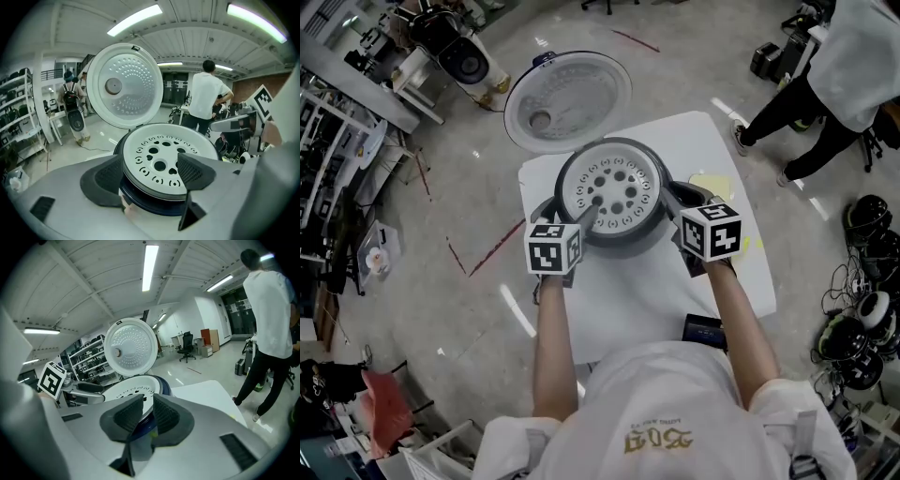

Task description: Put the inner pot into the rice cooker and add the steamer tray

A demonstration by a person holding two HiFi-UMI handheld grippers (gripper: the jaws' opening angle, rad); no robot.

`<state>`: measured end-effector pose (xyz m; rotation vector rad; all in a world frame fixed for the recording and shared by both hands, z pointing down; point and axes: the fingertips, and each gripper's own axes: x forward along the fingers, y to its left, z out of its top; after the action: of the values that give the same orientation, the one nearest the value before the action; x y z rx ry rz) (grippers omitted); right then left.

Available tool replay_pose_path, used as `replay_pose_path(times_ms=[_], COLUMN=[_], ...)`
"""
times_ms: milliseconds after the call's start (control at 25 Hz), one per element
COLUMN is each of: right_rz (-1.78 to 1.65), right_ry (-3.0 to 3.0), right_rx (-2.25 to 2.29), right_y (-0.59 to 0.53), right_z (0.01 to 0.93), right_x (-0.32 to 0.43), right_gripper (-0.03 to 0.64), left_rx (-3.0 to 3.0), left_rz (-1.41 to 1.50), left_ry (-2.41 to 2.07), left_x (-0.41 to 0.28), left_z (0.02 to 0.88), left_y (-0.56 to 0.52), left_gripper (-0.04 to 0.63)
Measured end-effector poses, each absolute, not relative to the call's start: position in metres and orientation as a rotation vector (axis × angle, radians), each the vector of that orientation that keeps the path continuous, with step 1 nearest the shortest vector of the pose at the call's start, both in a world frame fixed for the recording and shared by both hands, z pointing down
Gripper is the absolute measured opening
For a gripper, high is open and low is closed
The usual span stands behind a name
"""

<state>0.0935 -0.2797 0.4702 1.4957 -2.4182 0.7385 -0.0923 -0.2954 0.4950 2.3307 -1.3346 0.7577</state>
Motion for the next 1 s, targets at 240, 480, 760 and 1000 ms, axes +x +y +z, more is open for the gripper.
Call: replay_pose_path(times_ms=[240,480,760,1000], right_rz=[0.76,0.861,0.623,0.502], right_ry=[-2.524,-2.683,-2.636,-2.541], right_rx=[1.53,1.537,1.655,1.732], right_y=[-0.255,-0.214,-0.171,-0.15], right_z=[0.453,0.438,0.424,0.428], right_x=[0.093,0.072,0.057,0.062], right_gripper=[0.049,0.011,0.011,0.011], left_rx=[2.389,2.429,2.423,2.452], left_rz=[0.546,0.4,0.257,0.188], left_ry=[-1.398,-1.397,-1.348,-1.328], left_x=[-0.095,-0.103,-0.111,-0.11], left_z=[0.472,0.46,0.456,0.453], left_y=[-0.278,-0.238,-0.19,-0.165], left_gripper=[0.291,0.138,0.017,0.017])
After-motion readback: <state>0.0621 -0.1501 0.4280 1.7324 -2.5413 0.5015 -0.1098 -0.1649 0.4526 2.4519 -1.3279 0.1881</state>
